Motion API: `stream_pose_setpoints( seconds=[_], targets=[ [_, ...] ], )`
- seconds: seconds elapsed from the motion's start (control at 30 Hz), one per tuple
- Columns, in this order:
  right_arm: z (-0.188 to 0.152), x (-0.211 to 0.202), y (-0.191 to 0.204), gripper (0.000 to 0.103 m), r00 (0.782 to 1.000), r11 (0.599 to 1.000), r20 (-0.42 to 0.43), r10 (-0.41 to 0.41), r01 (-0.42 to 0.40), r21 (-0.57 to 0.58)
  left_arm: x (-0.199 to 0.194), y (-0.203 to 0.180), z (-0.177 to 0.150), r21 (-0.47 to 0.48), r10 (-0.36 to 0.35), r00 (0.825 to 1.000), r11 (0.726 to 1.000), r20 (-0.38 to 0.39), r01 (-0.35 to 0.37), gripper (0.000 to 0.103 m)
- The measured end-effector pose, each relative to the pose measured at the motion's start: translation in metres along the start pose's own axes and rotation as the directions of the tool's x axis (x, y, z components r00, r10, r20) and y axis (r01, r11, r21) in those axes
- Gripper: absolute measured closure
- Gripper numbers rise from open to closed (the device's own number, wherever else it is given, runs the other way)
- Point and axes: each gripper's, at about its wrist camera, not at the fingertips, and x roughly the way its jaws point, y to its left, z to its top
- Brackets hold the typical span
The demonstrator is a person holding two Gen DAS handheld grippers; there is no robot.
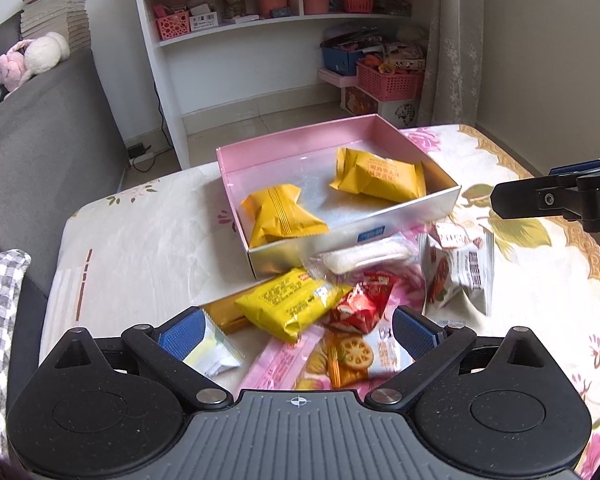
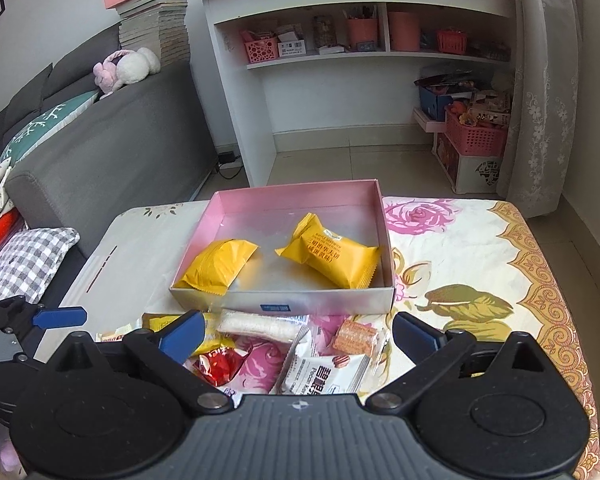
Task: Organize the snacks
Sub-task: 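Withdraw both grippers from the box back toward the snack pile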
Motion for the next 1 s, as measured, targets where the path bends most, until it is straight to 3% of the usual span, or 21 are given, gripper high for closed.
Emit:
stream_pose_setpoints(
  seconds=[0.3,0.57,0.8,1.0],
  targets=[
    [-0.028,-0.009,0.006,0.008,0.998,0.997,-0.061,0.024,-0.028,-0.069,-0.003,0.014,-0.029,0.013,-0.036,0.999,0.999,-0.031,0.036,0.002],
    [-0.08,-0.007,0.02,0.008,0.989,0.979,-0.145,0.043,-0.071,-0.193,-0.005,0.021,-0.061,0.035,-0.097,0.994,0.995,-0.046,0.098,0.002],
    [-0.119,-0.01,0.031,0.008,0.967,0.953,-0.227,0.119,-0.175,-0.246,0.004,0.028,-0.089,0.007,-0.15,0.987,0.989,-0.053,0.15,0.002],
    [-0.136,-0.016,0.042,0.008,0.941,0.935,-0.259,0.216,-0.276,-0.222,0.013,0.034,-0.104,-0.005,-0.163,0.986,0.987,-0.02,0.163,0.002]
  ],
)
